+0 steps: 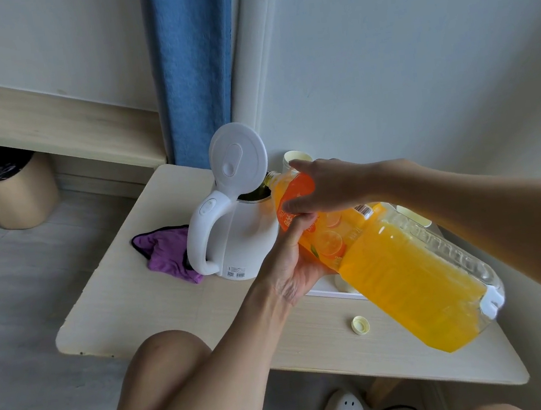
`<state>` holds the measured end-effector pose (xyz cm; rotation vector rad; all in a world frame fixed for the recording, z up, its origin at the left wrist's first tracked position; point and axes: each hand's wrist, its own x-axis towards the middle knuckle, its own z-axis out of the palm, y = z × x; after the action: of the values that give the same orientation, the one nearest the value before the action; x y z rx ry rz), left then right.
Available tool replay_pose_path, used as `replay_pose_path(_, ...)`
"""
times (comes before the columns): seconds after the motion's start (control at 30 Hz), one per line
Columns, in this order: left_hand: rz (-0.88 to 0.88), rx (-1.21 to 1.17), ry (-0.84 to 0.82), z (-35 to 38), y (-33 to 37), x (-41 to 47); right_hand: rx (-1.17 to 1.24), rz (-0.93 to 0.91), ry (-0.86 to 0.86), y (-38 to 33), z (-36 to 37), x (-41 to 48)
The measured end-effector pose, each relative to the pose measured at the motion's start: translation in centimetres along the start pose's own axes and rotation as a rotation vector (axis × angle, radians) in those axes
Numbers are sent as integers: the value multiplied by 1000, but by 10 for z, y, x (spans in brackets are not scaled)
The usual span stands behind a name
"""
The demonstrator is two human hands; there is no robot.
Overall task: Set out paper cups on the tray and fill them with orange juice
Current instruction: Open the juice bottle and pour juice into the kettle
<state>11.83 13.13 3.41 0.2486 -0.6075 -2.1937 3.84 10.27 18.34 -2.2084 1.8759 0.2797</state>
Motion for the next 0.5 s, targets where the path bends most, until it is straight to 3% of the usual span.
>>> replay_pose_path(0.5,-2,0,2,0,-2,2,-22,4,-7,1,-1,0)
